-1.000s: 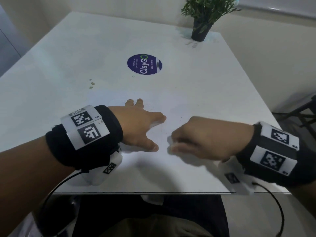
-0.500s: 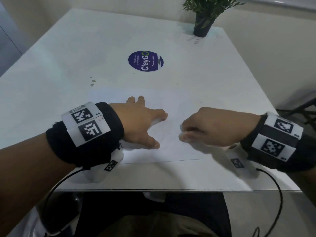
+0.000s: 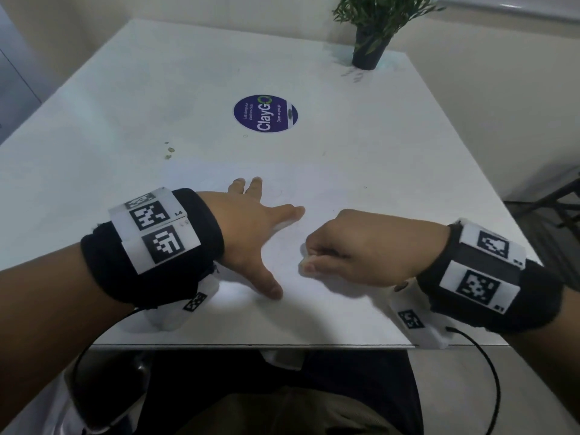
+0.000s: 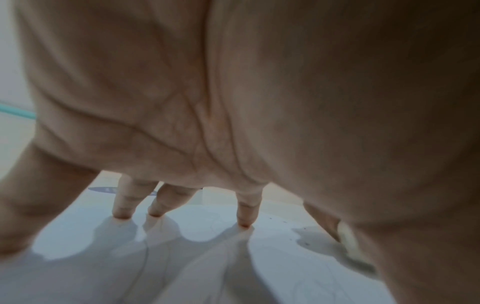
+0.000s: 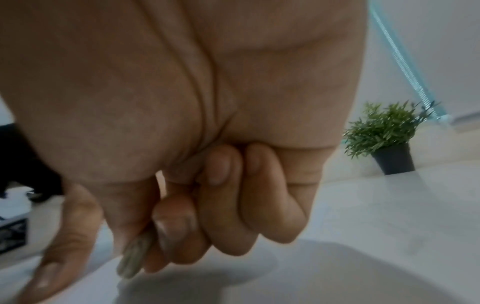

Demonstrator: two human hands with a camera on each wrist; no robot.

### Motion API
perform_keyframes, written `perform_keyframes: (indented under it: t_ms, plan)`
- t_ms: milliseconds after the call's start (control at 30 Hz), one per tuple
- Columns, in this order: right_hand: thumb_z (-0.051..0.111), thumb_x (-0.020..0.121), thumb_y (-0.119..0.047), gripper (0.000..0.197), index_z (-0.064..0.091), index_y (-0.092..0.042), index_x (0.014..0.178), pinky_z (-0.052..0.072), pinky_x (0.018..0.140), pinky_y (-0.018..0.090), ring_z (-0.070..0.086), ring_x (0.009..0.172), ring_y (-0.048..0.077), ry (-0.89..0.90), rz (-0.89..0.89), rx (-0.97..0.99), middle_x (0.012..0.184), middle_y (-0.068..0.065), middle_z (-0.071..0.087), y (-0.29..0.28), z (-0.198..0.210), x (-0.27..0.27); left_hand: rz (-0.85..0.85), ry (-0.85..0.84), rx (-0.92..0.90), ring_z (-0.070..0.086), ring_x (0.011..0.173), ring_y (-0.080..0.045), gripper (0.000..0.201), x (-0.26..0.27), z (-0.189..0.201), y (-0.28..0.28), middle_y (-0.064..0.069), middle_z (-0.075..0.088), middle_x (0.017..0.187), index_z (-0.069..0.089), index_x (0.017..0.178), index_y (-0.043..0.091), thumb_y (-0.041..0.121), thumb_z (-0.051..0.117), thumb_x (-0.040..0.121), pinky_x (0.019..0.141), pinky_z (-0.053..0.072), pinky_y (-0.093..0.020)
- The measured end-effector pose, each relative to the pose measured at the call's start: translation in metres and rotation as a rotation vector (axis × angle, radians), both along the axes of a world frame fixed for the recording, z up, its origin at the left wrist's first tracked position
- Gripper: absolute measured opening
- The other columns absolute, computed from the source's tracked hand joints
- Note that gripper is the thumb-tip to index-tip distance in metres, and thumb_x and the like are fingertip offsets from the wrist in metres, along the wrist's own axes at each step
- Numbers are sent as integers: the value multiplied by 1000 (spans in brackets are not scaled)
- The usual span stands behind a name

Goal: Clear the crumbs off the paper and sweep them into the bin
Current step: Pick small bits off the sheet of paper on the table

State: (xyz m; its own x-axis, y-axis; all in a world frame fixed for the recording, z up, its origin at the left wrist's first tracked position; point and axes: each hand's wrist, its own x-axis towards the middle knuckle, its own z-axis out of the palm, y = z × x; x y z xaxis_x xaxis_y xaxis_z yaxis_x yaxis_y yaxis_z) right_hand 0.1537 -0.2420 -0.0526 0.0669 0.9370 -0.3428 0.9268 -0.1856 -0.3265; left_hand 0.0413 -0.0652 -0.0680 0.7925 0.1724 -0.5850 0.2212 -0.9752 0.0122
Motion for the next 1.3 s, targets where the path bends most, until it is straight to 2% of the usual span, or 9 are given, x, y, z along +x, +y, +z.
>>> perform_keyframes:
  t_ms: [167,300,433,633,733,833,1033,1200,1300]
  plan:
    - [50,102,-44,38,56,-20,73,48,66,31,53,60,7,-28,49,-52,62,-5,60,1,0,-2,16,13,-7,-21,151,-39,135,-2,3,-2,-18,-25,164,-22,144,63,92,69,47,117,25,-63]
    - [48,102,-46,38,55,-22,73,52,75,42,49,63,5,-174,-70,-51,66,-7,57,4,9,26,19,11,-6,-20,152,-37,136,-2,3,-2,-15,-25,164,-20,144,63,92,69,46,115,26,-65]
    - [52,101,-46,37,53,-26,71,43,64,25,51,59,4,-32,74,-36,62,-9,57,11,4,-11,19,-14,-1,-19,152,-37,137,-2,1,-2,-18,-22,165,-19,144,63,91,70,45,118,24,-61]
    - [49,102,-45,41,51,-22,68,49,70,39,50,61,7,-131,-36,-99,64,-4,59,16,10,19,17,-7,-5,-18,152,-38,136,-2,1,-1,-17,-22,165,-18,145,62,93,69,45,114,28,-64]
    - [49,103,-45,39,50,-24,70,48,68,37,47,61,4,-169,21,-52,63,-7,54,17,11,5,11,-22,-3,-17,152,-40,137,-1,0,0,-19,-20,165,-16,145,62,92,70,43,114,28,-64]
    - [50,102,-45,34,54,-27,74,48,67,32,51,61,5,-54,120,-80,64,-7,57,18,4,-20,17,-31,-7,-20,152,-39,138,-2,-2,0,-20,-19,165,-17,145,62,91,71,44,117,25,-61]
    - [50,103,-44,41,49,-25,66,52,76,43,46,63,3,-228,-28,-73,65,-7,54,26,11,30,15,-26,-20,-18,152,-39,135,-3,-1,0,-18,-19,165,-16,145,61,92,69,45,114,29,-62]
    - [52,102,-44,38,48,-29,67,39,61,22,51,59,3,-78,129,-39,60,-9,54,23,5,-6,13,-57,-23,-16,153,-39,133,-3,-1,-1,-19,-18,165,-11,146,61,89,72,46,112,29,-60]
    - [51,102,-44,38,55,-20,72,48,65,31,53,59,7,-68,104,-101,64,-3,61,22,4,-1,14,-48,-19,-17,153,-38,135,-3,0,-2,-18,-19,165,-15,147,61,90,71,47,114,29,-59]
